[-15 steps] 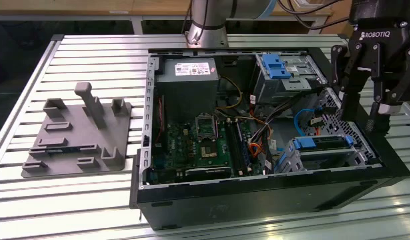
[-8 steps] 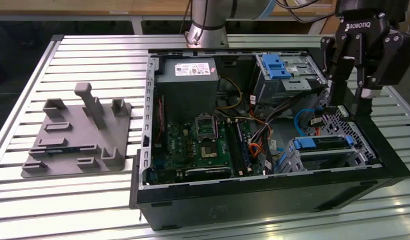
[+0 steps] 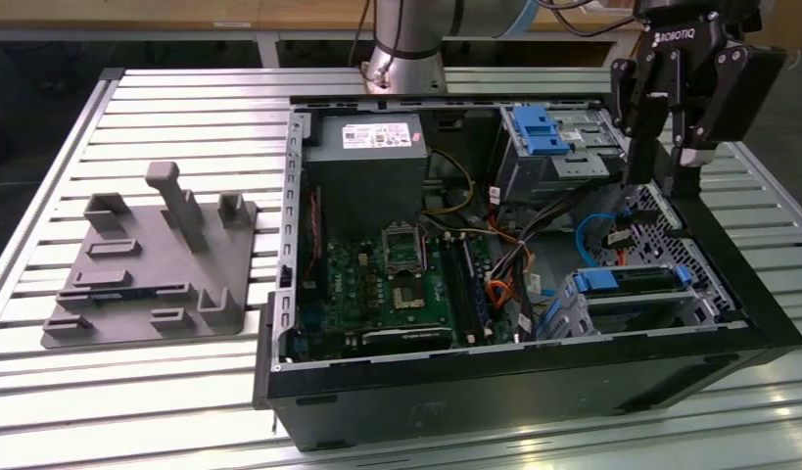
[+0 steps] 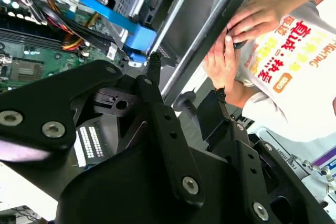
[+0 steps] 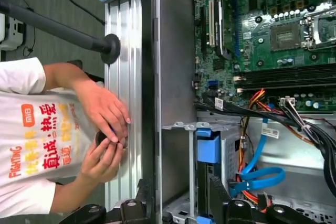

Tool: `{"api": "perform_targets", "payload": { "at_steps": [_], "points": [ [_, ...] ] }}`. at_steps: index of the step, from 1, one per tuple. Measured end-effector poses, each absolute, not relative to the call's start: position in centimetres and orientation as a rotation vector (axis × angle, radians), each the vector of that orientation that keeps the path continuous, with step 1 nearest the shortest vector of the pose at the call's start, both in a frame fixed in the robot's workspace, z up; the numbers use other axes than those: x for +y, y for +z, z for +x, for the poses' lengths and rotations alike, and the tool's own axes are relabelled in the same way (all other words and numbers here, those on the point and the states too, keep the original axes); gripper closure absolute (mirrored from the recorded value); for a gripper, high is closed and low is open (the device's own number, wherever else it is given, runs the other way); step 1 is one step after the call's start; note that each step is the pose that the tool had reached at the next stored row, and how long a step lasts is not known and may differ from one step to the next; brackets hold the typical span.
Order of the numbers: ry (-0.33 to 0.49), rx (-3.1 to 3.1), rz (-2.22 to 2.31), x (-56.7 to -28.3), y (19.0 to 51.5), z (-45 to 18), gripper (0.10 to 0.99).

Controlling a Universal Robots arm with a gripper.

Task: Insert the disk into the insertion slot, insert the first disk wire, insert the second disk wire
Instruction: 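Insert the first disk wire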

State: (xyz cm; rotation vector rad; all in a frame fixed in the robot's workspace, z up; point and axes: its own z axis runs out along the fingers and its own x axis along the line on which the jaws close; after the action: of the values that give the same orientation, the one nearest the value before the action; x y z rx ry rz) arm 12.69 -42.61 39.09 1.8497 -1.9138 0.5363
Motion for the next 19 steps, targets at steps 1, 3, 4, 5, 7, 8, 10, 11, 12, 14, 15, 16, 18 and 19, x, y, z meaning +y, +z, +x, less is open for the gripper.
{"api": "perform_targets", "payload": {
  "at_steps": [1, 3, 4, 5, 7, 8, 10, 11, 12, 14, 15, 16, 18, 19],
  "points": [
    [0.536, -1.913, 1.851, -42.6, 39.0, 12.9, 0.529],
    [0.537, -1.911, 1.853, -42.4, 38.9, 13.4, 0.529],
    [0.538, -1.911, 1.853, -42.3, 38.8, 13.7, 0.529],
    [0.538, -1.911, 1.853, -42.2, 38.7, 14.1, 0.529],
    [0.538, -1.911, 1.853, -42.1, 38.5, 15.0, 0.529],
    [0.538, -1.911, 1.853, -42.0, 38.4, 15.5, 0.529],
    [0.534, -1.914, 1.857, -41.8, 38.3, 15.9, 0.529],
    [0.524, -1.923, 1.865, -41.8, 38.3, 15.9, 0.529],
    [0.513, -1.934, 1.875, -41.8, 38.3, 15.9, 0.529],
    [0.493, -1.958, 1.895, -41.8, 38.3, 16.0, 0.529],
    [0.486, -1.969, 1.903, -41.8, 38.3, 15.9, 0.529],
    [0.485, -1.972, 1.906, -41.6, 38.2, 15.9, 0.529],
    [0.486, -1.973, 1.906, -40.9, 37.9, 15.9, 0.529],
    [0.486, -1.973, 1.906, -40.6, 37.7, 15.9, 0.529]
  ]
}}
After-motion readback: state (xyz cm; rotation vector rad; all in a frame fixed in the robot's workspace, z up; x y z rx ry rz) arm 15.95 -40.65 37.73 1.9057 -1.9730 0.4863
